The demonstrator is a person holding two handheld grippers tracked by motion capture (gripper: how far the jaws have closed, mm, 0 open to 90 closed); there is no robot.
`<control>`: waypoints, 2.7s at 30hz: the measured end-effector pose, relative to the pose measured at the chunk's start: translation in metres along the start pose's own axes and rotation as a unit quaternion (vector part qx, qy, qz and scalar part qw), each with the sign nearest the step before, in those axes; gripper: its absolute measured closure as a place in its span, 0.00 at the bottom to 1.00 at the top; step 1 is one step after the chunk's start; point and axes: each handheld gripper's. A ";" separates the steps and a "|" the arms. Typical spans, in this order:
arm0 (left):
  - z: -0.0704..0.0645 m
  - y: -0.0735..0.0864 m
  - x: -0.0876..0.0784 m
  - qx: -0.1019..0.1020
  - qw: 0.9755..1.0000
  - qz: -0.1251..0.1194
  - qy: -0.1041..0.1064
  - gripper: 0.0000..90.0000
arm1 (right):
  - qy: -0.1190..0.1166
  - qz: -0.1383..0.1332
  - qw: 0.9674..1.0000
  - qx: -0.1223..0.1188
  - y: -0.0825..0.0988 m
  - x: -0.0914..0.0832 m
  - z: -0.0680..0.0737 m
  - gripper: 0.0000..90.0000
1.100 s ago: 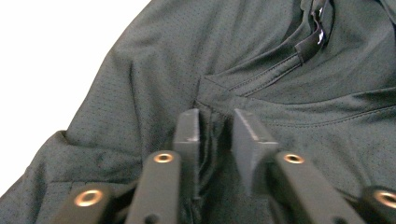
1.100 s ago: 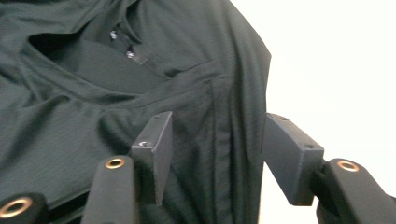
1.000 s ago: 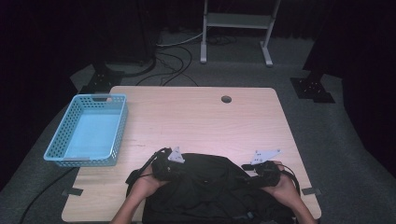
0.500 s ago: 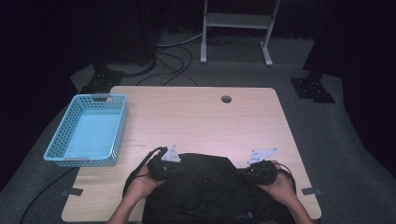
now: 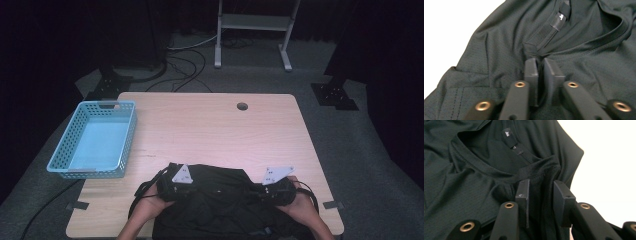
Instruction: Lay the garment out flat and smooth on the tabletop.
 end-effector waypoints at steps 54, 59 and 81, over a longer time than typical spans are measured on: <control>0.011 0.003 0.006 -0.025 1.000 -0.004 -0.006 0.97 | -0.045 0.005 0.997 0.059 0.011 0.005 -0.017 0.99; 0.011 -0.002 -0.005 -0.028 0.999 -0.024 -0.005 0.97 | -0.061 -0.025 0.995 0.072 0.010 -0.007 -0.014 0.99; 0.026 -0.029 -0.037 -0.058 0.994 -0.089 0.027 0.97 | -0.093 -0.112 0.982 0.121 -0.001 -0.045 -0.027 0.99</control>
Point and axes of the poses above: each handheld gripper's, and its own axes: x roughly forward along the jaws, y roughly out of its underside, z roughly to its left, and after that the axes turned 7 degrees about -z, right-handed
